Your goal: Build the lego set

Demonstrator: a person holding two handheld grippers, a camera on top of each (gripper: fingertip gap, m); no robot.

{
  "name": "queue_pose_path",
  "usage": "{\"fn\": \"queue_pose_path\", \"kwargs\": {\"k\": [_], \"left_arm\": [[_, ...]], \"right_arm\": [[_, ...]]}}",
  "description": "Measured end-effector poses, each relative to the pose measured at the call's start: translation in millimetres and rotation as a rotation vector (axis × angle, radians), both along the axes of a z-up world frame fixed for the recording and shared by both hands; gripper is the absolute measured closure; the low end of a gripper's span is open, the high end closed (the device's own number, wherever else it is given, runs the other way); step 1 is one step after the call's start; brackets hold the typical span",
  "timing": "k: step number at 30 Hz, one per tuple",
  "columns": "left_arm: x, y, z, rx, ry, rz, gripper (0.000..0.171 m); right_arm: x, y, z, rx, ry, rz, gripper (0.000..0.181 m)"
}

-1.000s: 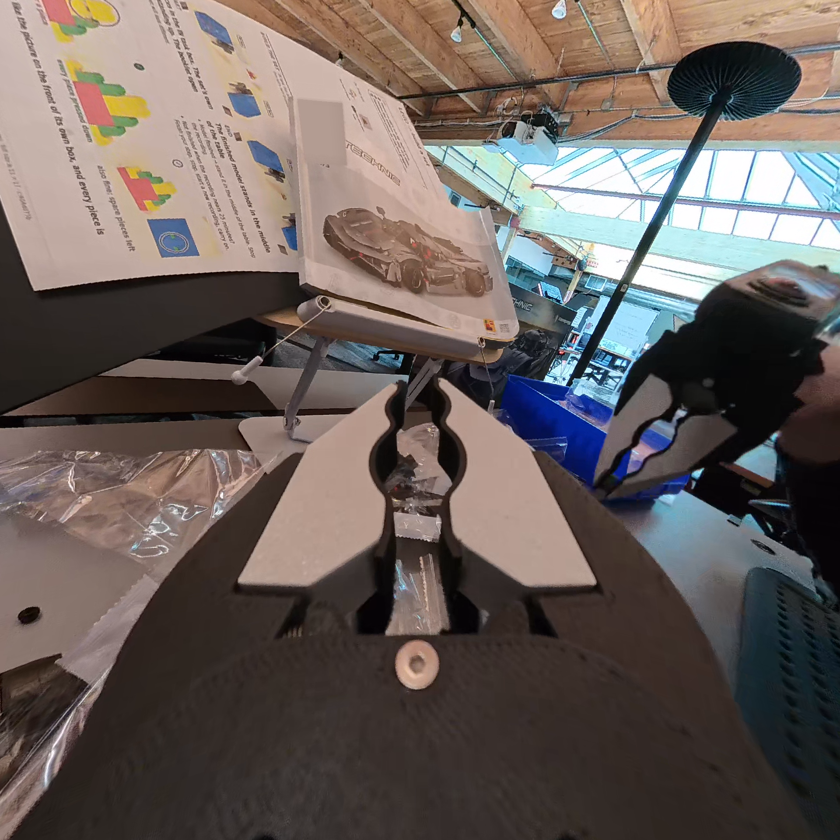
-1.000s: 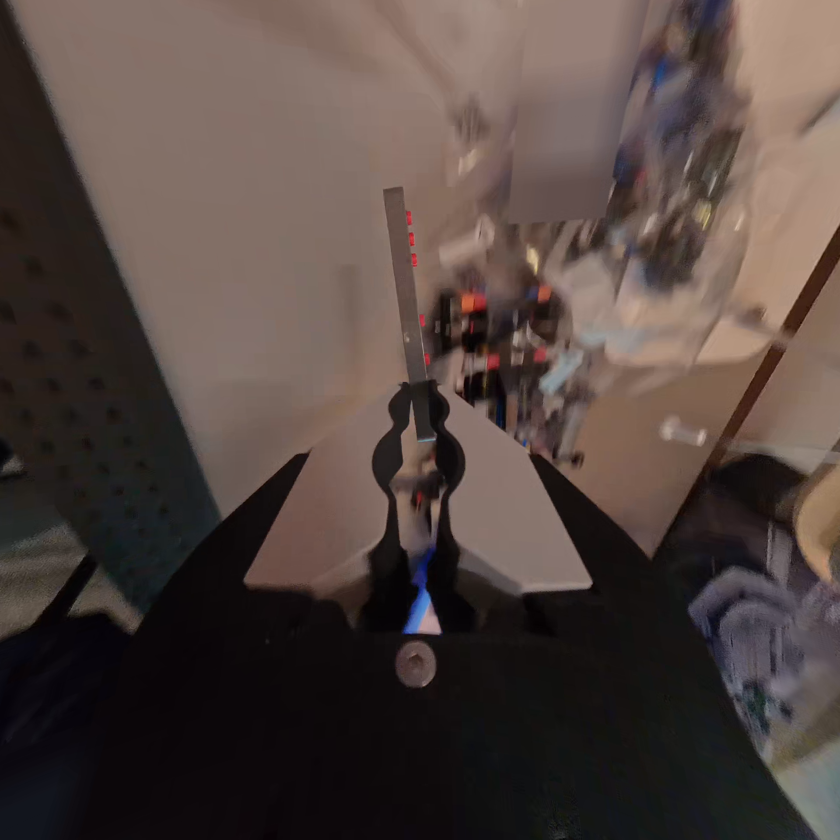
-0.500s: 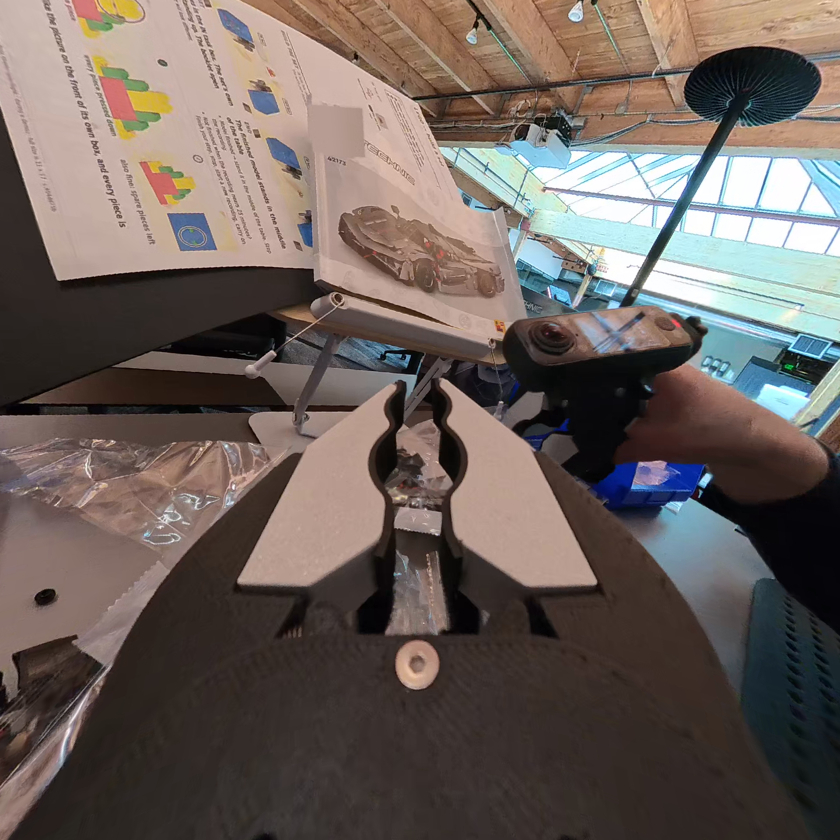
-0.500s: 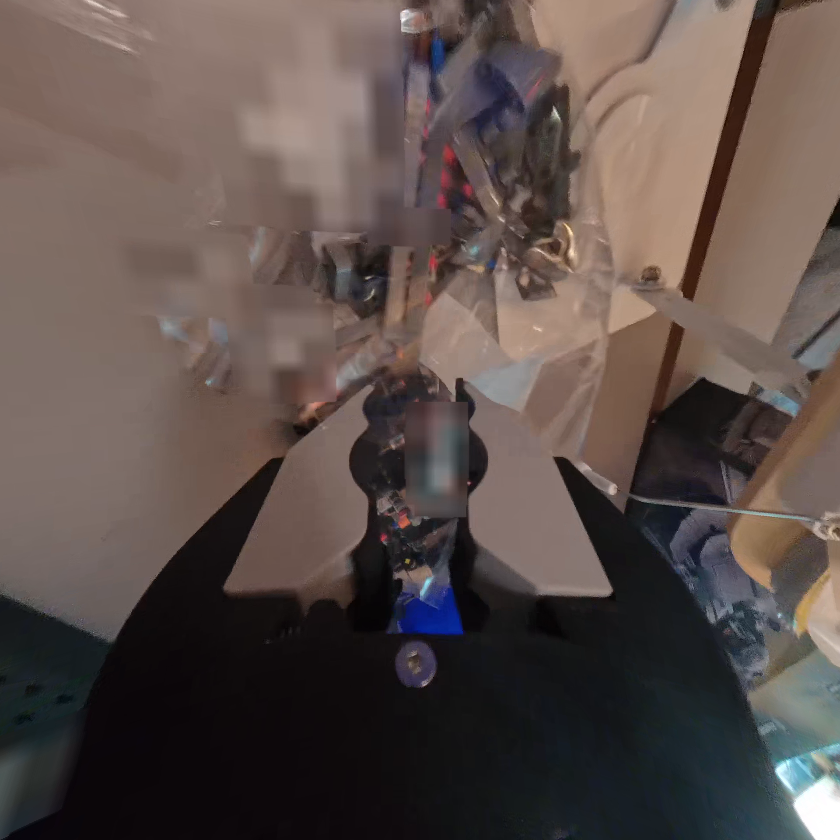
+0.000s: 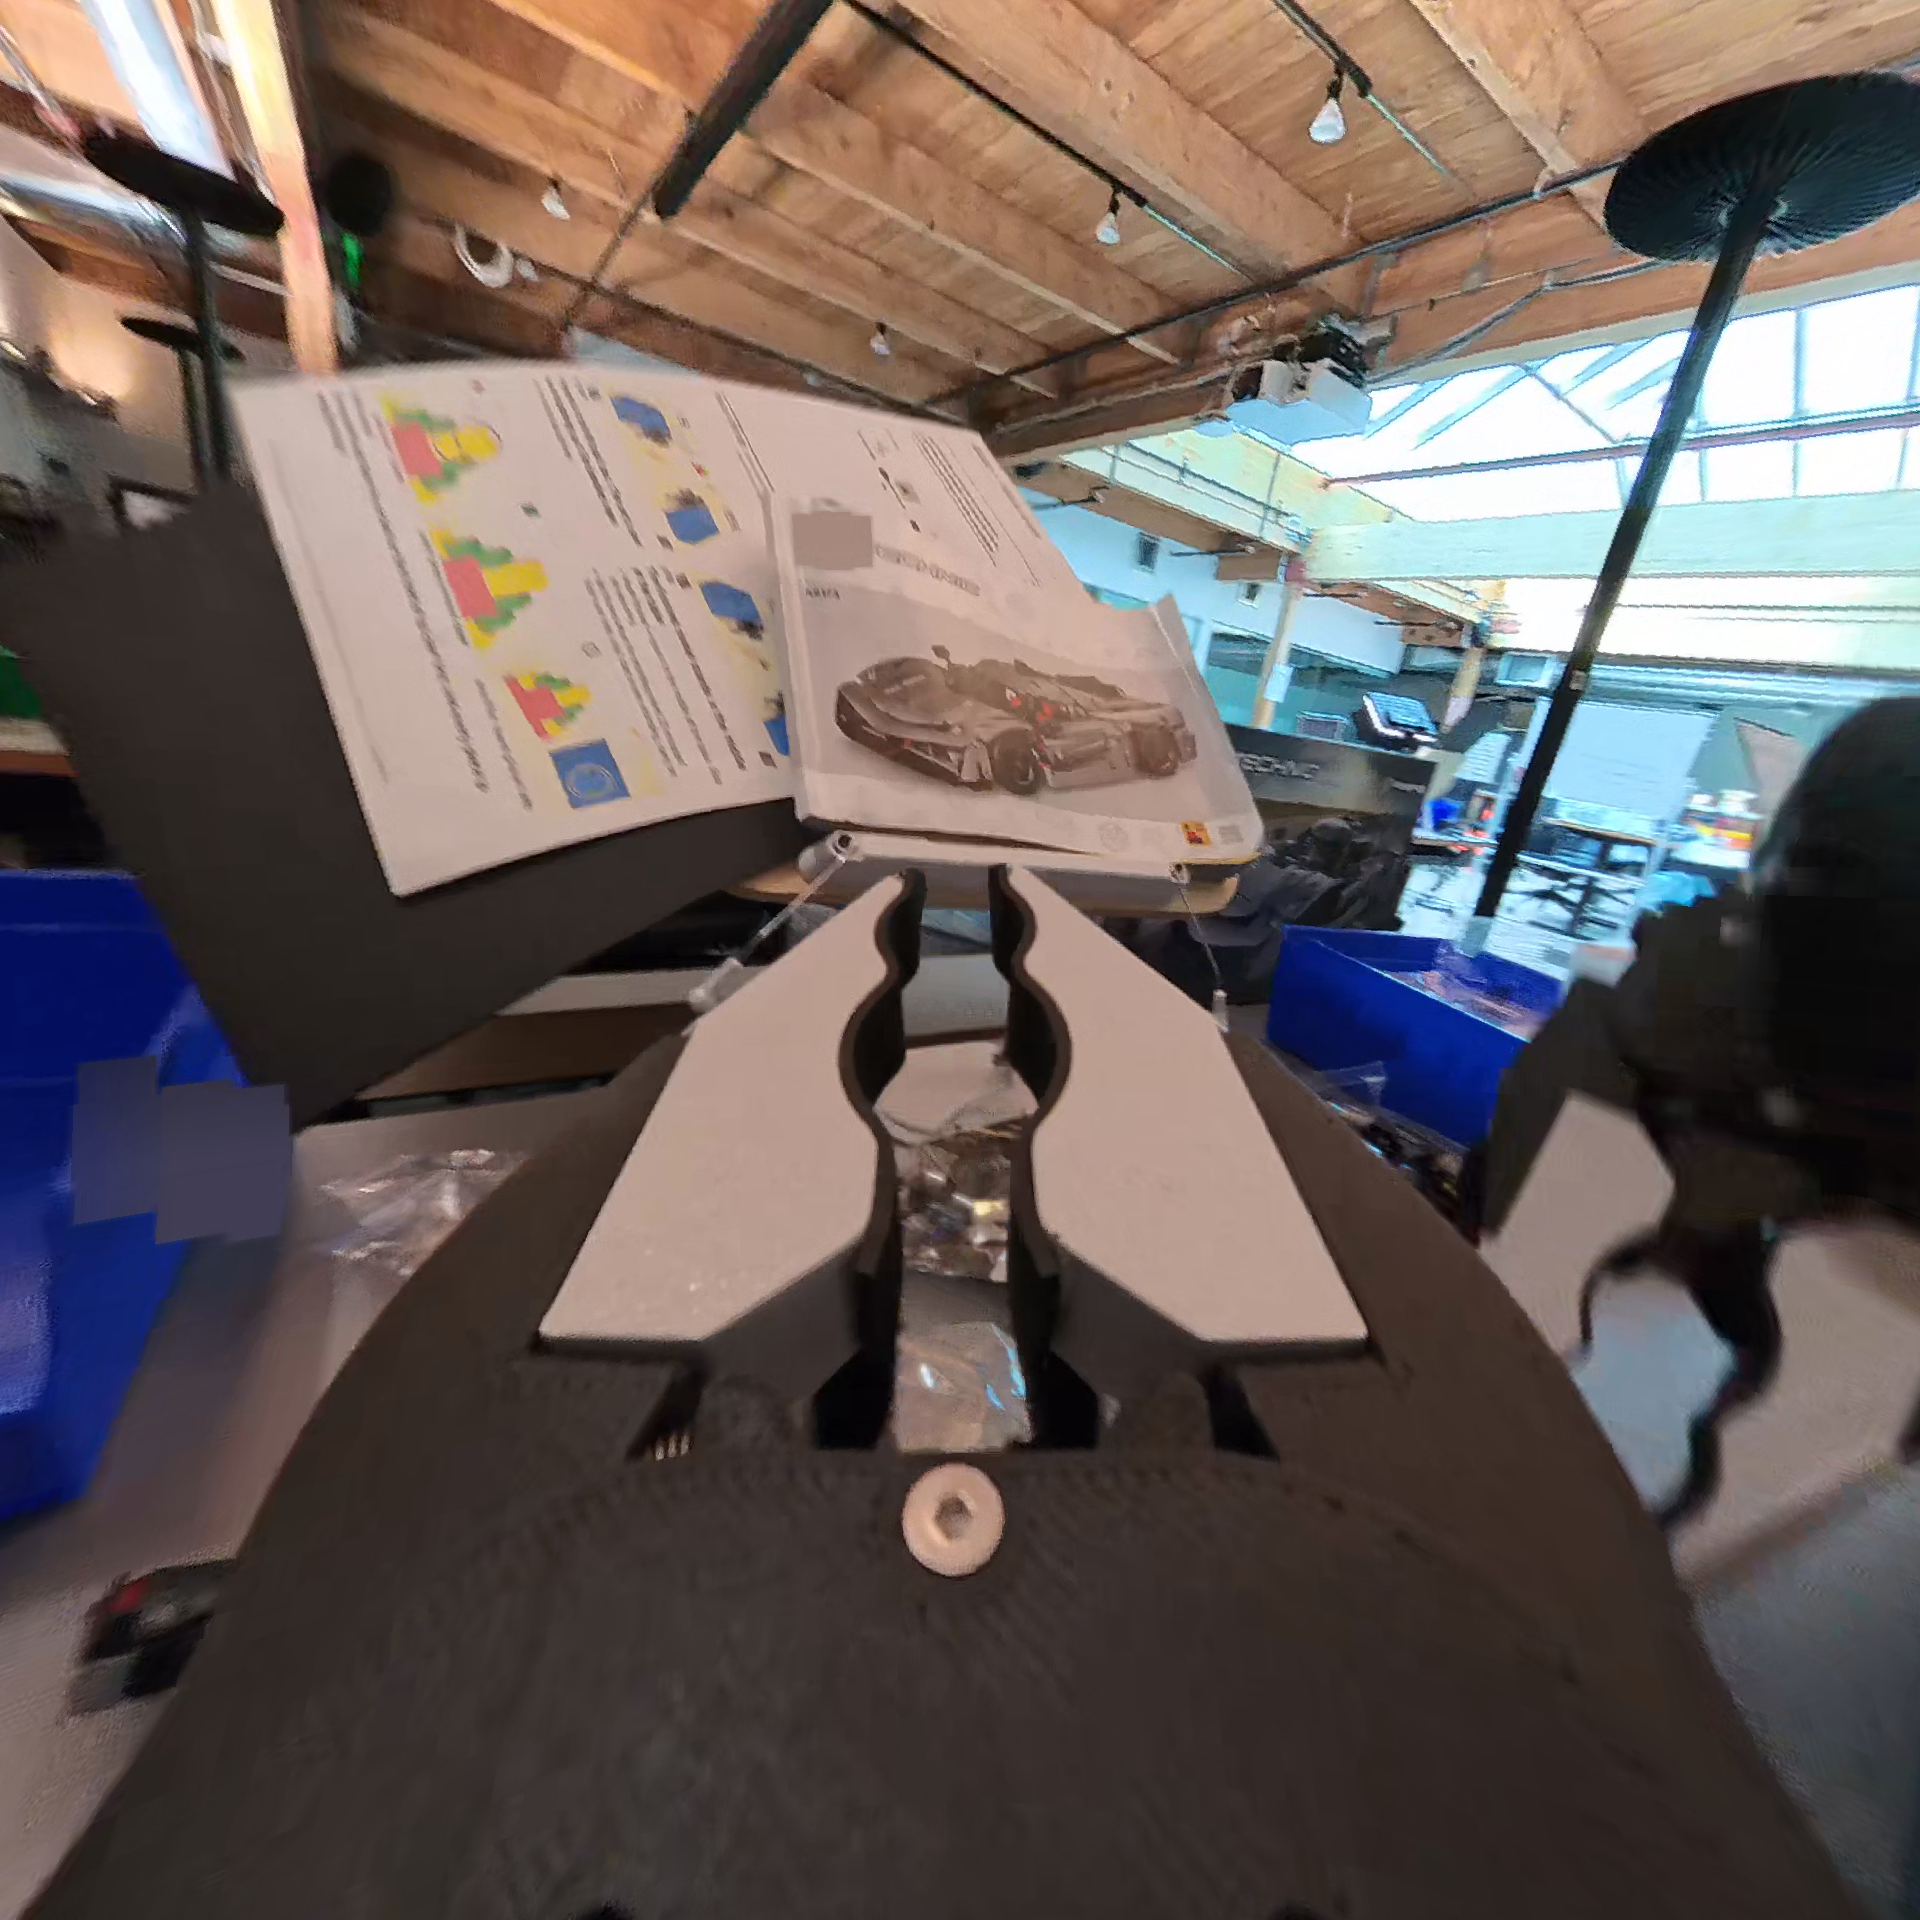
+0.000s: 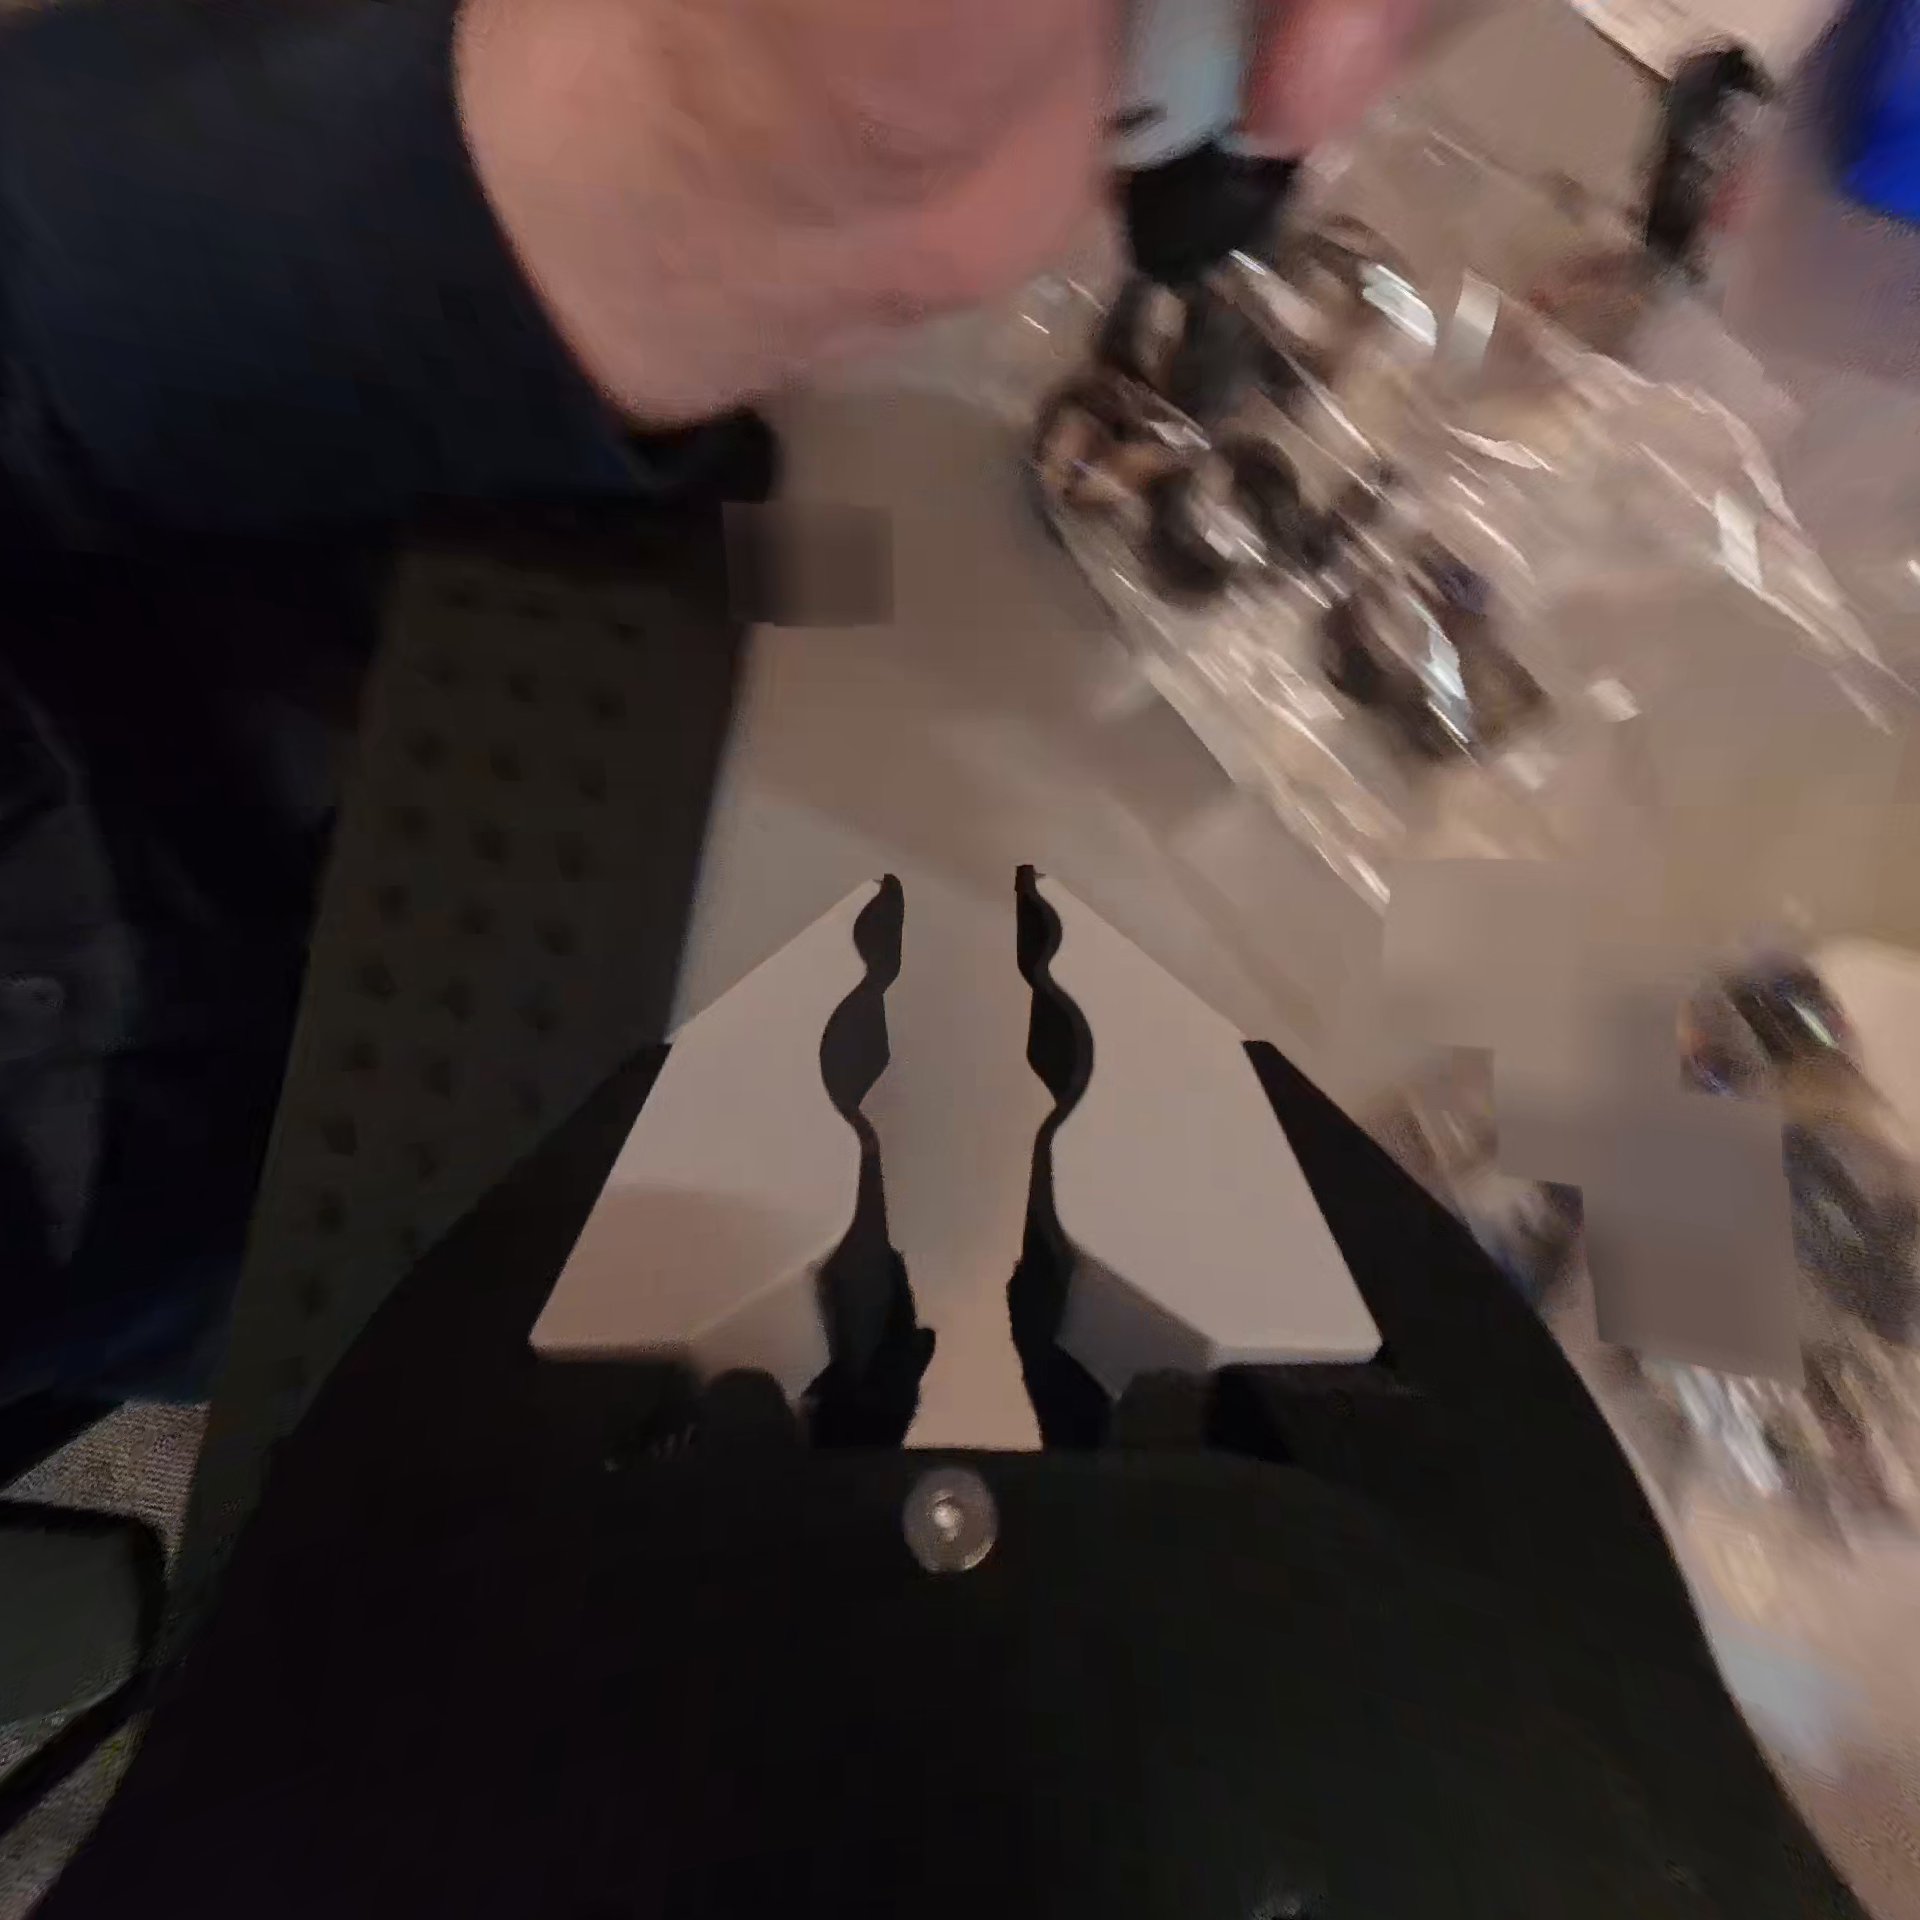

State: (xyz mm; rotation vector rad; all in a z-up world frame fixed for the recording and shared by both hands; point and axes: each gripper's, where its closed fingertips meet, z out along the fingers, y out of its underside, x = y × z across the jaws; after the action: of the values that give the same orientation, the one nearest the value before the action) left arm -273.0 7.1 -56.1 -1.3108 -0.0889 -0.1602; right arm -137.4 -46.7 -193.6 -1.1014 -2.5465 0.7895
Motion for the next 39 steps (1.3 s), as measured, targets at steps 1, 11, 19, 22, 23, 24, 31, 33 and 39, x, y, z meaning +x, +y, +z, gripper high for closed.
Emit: {"fn": "queue_pose_path", "kwargs": {"k": [1, 11, 19, 22, 23, 24, 31, 33, 39], "left_arm": [[-4.1, -7.1, 5.3, 0.022, 0.012, 0.036, 0.161], [-22.1, -29.3, 15.6, 0.105, 0.005, 0.137, 0.162], [-21.6, -26.0, 12.4, 0.102, -0.011, 0.113, 0.162], [-20.5, -23.2, 10.5, 0.093, -0.019, 0.097, 0.162], [-19.8, -21.8, 9.6, 0.088, -0.020, 0.091, 0.162], [-19.1, -20.4, 8.9, 0.083, -0.020, 0.086, 0.162], [-18.3, -16.0, 5.3, 0.064, -0.026, 0.072, 0.161], [-18.7, -15.3, 4.5, 0.062, -0.029, 0.071, 0.161], [-19.4, -12.4, 1.0, 0.047, -0.034, 0.067, 0.161]], "right_arm": [[-8.5, -17.3, -14.1, -0.028, -0.011, 0.047, 0.160], [-56.4, -86.5, -74.2, -0.016, 0.016, 0.370, 0.156], [-44.1, -79.9, -82.4, -0.016, -0.101, 0.437, 0.167], [-35.6, -53.2, -81.9, 0.037, -0.110, 0.375, 0.168], [-31.7, -44.4, -81.0, 0.044, -0.109, 0.347, 0.168], [-28.4, -35.3, -79.1, 0.047, -0.106, 0.308, 0.168], [16.6, 38.9, -32.0, 0.096, -0.021, 0.109, 0.169], [26.6, 71.4, -11.3, 0.135, 0.003, 0.025, 0.169], [31.3, 131.9, 8.7, 0.229, -0.017, -0.076, 0.170]]}}
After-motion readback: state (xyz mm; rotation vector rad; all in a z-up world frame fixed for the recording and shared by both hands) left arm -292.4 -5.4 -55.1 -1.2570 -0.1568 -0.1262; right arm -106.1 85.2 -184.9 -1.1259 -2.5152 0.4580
